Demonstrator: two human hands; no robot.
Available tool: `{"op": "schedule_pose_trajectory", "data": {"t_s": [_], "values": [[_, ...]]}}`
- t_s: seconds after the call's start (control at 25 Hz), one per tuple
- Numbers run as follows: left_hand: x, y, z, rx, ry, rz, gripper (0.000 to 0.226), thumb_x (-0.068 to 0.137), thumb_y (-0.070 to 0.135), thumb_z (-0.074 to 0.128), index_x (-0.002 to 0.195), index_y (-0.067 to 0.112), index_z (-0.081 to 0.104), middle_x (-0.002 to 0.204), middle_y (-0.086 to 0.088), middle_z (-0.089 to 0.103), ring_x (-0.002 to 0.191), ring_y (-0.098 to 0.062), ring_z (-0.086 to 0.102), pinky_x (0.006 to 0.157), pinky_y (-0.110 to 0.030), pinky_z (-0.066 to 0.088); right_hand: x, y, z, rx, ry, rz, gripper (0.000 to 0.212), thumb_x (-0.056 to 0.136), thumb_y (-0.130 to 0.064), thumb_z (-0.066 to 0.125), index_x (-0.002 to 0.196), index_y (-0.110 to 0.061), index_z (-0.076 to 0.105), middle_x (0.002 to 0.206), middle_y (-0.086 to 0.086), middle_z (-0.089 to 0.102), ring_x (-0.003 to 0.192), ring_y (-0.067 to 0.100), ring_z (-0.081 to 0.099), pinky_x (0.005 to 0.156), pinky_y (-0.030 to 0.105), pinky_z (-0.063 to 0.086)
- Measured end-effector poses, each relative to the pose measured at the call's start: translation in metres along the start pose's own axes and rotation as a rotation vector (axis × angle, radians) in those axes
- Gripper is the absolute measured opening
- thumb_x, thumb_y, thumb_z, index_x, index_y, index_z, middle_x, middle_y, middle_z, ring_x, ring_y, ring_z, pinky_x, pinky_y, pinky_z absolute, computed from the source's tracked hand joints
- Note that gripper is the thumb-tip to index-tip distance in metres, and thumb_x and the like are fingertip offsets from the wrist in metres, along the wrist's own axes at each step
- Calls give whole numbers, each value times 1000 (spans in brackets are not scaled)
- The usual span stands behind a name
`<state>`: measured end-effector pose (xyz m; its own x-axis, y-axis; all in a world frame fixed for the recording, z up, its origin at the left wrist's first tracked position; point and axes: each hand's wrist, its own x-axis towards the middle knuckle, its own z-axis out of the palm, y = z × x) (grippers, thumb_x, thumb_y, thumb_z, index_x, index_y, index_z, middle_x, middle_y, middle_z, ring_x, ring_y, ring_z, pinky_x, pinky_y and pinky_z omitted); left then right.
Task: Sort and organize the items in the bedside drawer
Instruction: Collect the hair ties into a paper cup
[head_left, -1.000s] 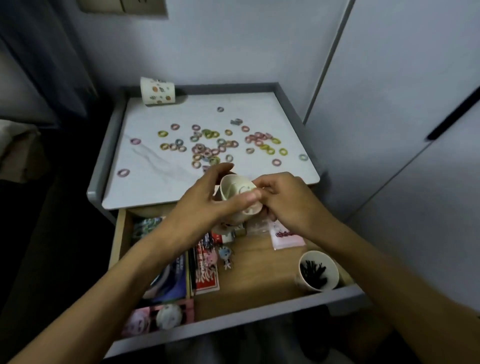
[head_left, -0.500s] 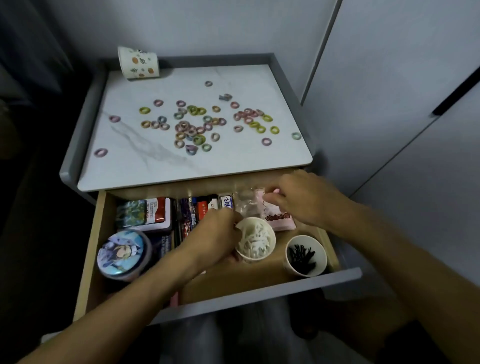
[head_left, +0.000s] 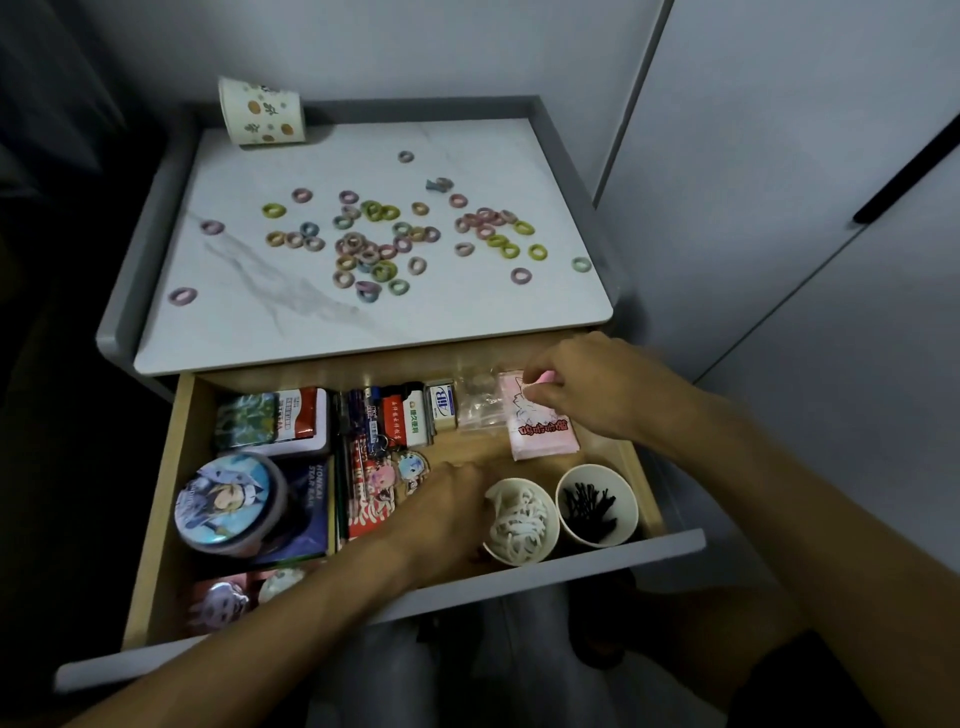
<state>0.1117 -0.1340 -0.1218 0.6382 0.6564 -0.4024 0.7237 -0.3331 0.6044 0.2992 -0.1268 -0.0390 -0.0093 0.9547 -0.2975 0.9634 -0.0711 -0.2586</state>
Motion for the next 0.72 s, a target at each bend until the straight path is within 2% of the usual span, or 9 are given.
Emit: {"op": "schedule_pose_trajectory", "data": {"t_s": [0.08,0.2,0.28,0.36,0.44,0.56,0.64,0.72], "values": [[-1,0,-2,-10,-7,11,22,93,14,50,104,14,68,108,-10,71,93,-19,67,69,-27,53,2,1,2,-10,-6,-2,30,95,-38,56,118,-23,68,117,6,69,104,23,64,85,43,55],[-2,3,-17,3,-4,37,30,97,15,53,125,11,62,125,-11,65,106,-20,64,81,-27,55,4,-1,6,-19,5,-16,27,96,-37,56,116,-25,70,112,4,71,99,21,65,82,39,56],[-5,4,-44,10,38,23,31,100,20,50,129,13,59,121,-10,67,96,-17,67,80,-25,53,7,-4,9,-14,34,-43,27,96,-36,57,117,-25,69,110,2,72,96,19,66,79,34,54],[-8,0,-80,-37,135,-9,28,101,27,49,125,20,61,104,-4,71,75,-9,69,68,-23,54,10,-9,11,15,82,-104,25,96,-33,57,116,-24,69,109,0,71,98,17,66,78,31,52],[-17,-10,-118,-131,283,-54,26,100,32,51,122,24,61,98,5,70,67,-5,69,62,-23,55,17,-21,14,54,164,-178,23,97,-29,58,116,-25,68,109,-3,69,99,13,63,86,33,52],[-27,-21,-158,-371,448,-95,22,98,26,54,119,23,62,96,3,72,66,-9,72,61,-25,58,26,-40,13,166,210,-219,25,97,-24,58,120,-23,66,113,-4,64,99,8,57,90,30,50],[-37,-36,-187,-521,559,-105,18,97,21,55,114,20,63,97,0,73,68,-14,73,66,-32,59,49,-70,-2,157,220,-286,26,97,-21,58,122,-23,65,119,-2,61,103,9,56,89,26,46],[-47,-53,-210,-622,660,-132,17,97,19,55,112,19,63,95,-1,73,70,-17,73,66,-33,58,92,-104,-25,121,256,-386,28,96,-20,59,123,-22,65,122,0,60,107,12,56,86,24,40]]}}
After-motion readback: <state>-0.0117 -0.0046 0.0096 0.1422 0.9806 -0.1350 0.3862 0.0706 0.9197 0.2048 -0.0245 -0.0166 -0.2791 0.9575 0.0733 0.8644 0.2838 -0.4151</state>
